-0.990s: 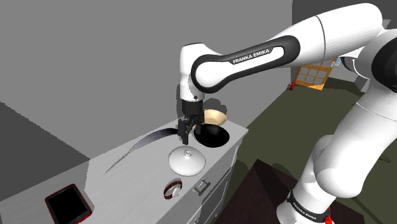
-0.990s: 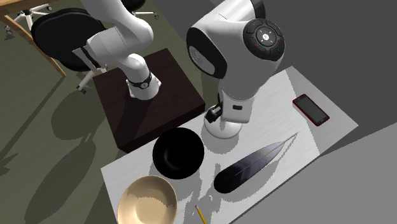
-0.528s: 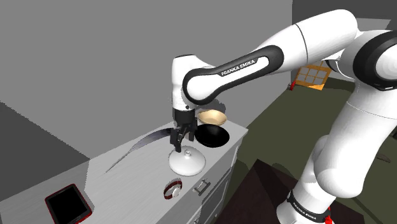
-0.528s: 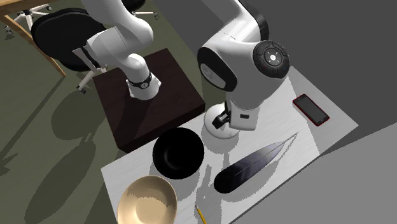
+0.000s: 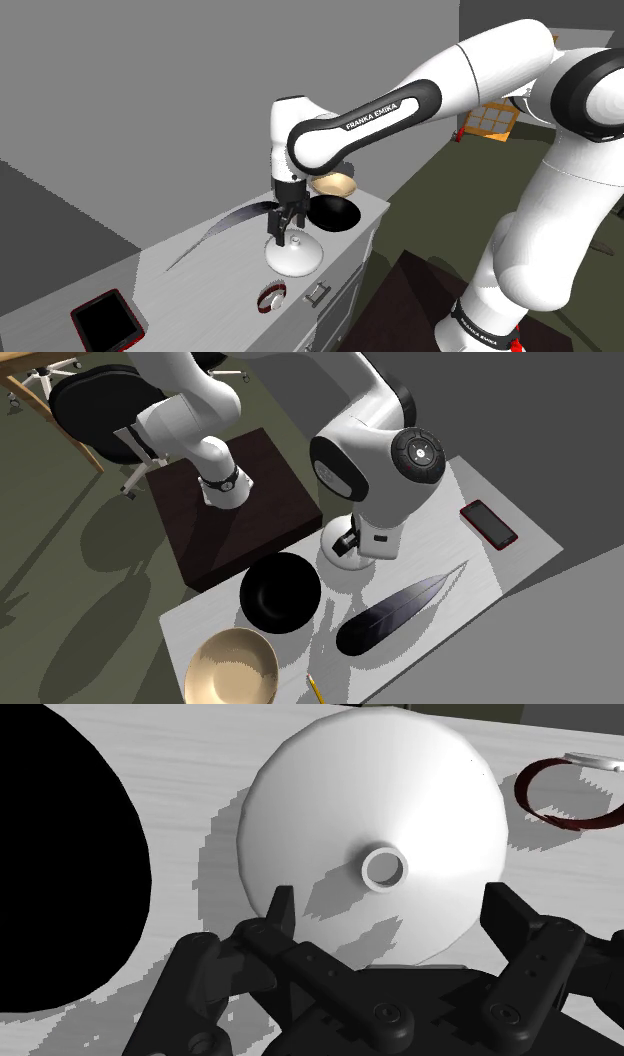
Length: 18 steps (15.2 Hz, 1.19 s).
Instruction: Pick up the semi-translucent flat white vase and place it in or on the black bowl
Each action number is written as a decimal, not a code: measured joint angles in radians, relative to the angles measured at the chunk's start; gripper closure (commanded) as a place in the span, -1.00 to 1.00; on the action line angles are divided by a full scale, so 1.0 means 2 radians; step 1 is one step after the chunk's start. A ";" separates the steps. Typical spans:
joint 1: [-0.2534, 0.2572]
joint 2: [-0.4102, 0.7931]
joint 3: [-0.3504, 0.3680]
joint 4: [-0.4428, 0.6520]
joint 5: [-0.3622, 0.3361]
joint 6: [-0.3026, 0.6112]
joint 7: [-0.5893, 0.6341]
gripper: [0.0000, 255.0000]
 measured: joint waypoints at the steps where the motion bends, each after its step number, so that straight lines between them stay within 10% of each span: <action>1: 0.000 0.000 0.000 0.000 0.000 0.000 0.000 -1.00; 2: 0.000 0.000 0.000 0.000 0.000 0.000 0.000 1.00; 18: -0.001 -0.014 -0.001 0.019 0.003 -0.032 -0.001 1.00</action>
